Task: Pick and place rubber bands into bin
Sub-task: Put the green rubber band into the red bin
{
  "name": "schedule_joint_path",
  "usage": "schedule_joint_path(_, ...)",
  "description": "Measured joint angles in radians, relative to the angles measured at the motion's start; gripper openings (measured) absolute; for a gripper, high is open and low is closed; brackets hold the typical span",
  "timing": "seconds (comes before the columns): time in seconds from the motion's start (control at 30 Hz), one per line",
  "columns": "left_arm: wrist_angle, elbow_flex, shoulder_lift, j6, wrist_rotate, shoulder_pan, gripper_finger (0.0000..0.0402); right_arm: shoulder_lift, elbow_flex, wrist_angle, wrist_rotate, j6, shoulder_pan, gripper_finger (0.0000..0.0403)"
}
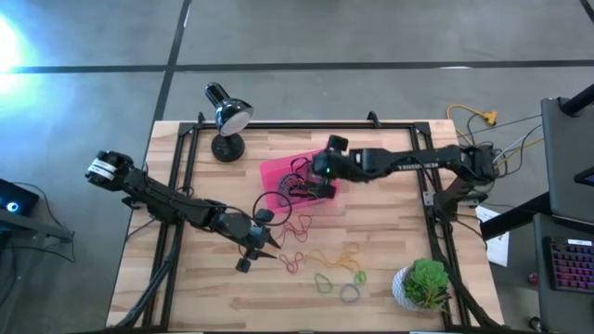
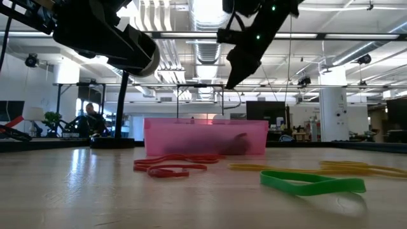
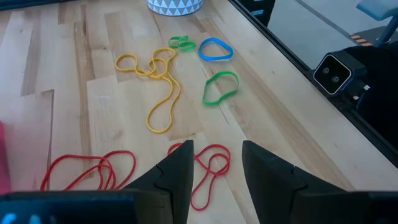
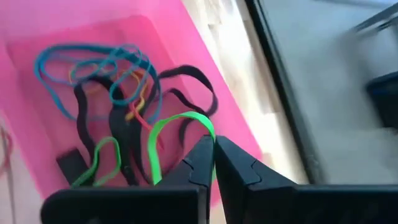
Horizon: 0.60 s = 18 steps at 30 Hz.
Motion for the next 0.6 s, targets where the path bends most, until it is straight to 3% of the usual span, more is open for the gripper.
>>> schedule_joint_path(0.17,0.0,0.0,0.0,0.0,0.0,0.0,0.0121,0.0,-0.044,0.094,-0.139,0.069,-0.084,0.0009)
schedule_joint_path(0.4,0.0,0.0,0.0,0.001,0.0,0.0,0.0121,0.0,-0.089,0.134,-0.17,0.109,-0.119,0.0013)
schedule_joint_path(0.6,0.0,0.0,0.0,0.001,0.0,0.0,0.0121,0.0,-0.133,0.201,-0.221,0.094,-0.117,0.0067)
